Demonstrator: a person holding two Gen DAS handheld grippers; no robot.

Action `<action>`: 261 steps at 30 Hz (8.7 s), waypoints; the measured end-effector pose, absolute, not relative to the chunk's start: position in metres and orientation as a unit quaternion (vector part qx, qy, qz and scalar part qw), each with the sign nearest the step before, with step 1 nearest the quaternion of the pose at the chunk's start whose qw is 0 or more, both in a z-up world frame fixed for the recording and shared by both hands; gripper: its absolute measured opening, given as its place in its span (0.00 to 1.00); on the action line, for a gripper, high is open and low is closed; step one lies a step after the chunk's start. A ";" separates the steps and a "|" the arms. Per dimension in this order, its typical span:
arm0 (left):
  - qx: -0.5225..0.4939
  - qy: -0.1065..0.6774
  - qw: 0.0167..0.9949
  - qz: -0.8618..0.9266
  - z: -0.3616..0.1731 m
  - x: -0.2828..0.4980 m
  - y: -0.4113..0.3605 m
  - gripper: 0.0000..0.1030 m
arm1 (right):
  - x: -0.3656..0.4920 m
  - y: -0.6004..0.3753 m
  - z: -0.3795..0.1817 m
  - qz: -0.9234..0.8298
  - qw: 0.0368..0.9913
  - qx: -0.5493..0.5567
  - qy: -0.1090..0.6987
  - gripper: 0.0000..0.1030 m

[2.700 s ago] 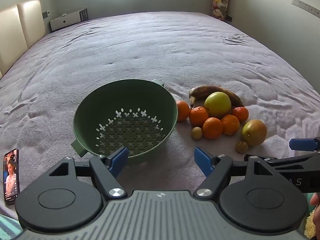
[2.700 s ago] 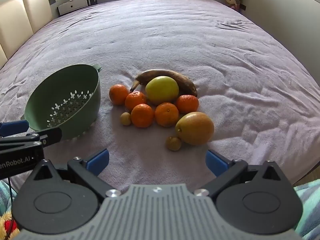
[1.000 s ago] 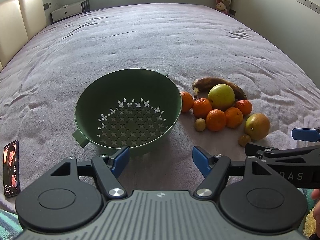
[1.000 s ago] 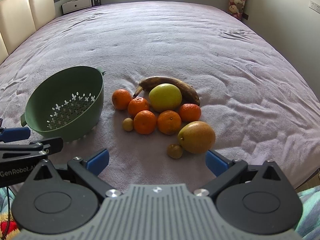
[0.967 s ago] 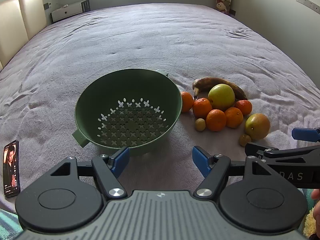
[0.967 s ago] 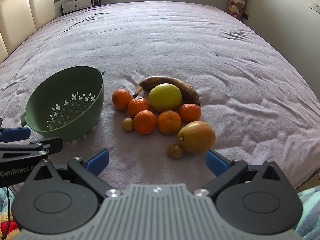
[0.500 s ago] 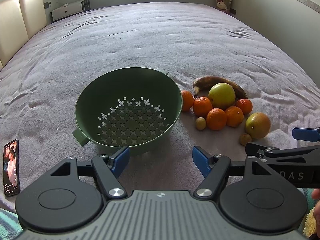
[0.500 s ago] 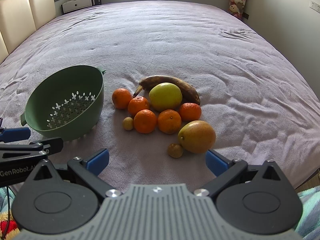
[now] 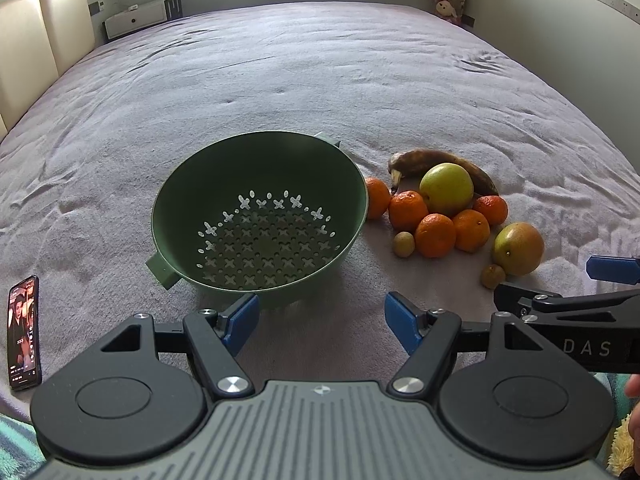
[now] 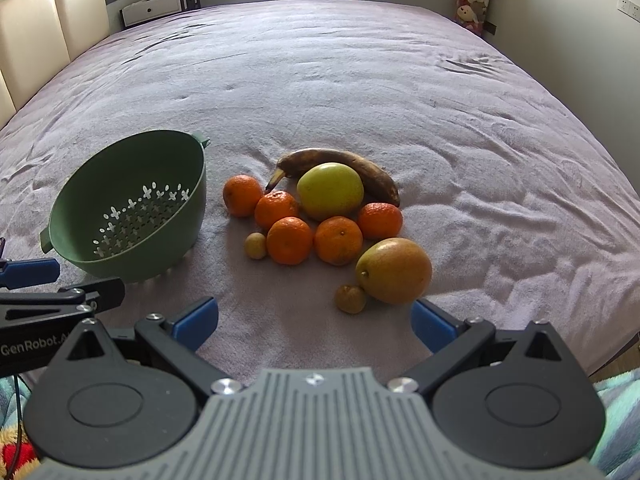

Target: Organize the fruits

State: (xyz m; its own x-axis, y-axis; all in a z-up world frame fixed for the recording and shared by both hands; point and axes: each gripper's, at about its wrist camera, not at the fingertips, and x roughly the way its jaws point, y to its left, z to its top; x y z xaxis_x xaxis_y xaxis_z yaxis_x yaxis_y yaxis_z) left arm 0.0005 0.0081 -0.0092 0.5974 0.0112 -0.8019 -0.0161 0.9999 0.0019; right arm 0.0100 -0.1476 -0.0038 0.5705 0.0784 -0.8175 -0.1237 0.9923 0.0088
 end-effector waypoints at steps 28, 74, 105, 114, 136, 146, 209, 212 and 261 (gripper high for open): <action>-0.042 0.447 0.891 -0.071 -0.009 0.009 -0.011 0.67 | 0.022 -0.205 -0.030 0.006 0.891 0.014 0.454 0.96; -0.041 0.473 0.850 -0.230 -0.111 0.091 -0.107 0.30 | 0.082 -0.242 -0.072 0.001 0.860 0.159 0.485 0.70; -0.089 0.474 0.865 -0.137 -0.053 0.077 -0.046 0.30 | 0.094 -0.229 -0.078 0.005 0.857 0.147 0.494 0.67; -0.111 0.440 0.883 -0.124 -0.018 0.066 -0.022 0.30 | 0.083 -0.213 -0.046 0.032 0.874 0.149 0.462 0.67; -0.193 0.447 0.873 -0.006 0.005 0.070 0.106 0.30 | 0.073 -0.058 0.034 0.266 0.885 -0.053 0.379 0.67; -0.151 0.503 0.851 0.016 -0.026 0.087 0.113 0.30 | 0.103 -0.007 -0.002 0.343 0.813 -0.195 0.428 0.67; -0.011 0.570 0.821 0.041 -0.066 0.114 0.086 0.67 | 0.109 -0.006 -0.037 0.376 0.773 -0.264 0.437 0.88; -0.039 0.564 0.824 0.038 -0.058 0.111 0.091 0.69 | 0.108 -0.012 -0.029 0.370 0.783 -0.253 0.431 0.88; 0.099 0.389 0.898 -0.179 -0.043 0.044 -0.064 0.65 | 0.064 -0.216 -0.033 0.039 0.888 0.065 0.453 0.72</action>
State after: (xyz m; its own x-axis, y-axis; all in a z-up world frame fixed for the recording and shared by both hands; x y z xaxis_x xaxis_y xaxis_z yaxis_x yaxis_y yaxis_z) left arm 0.0444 -0.0636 -0.0430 0.6338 -0.2439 -0.7340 0.3983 0.9164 0.0394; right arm 0.0635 -0.2163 -0.0328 0.5860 0.1287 -0.8000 -0.0112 0.9885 0.1509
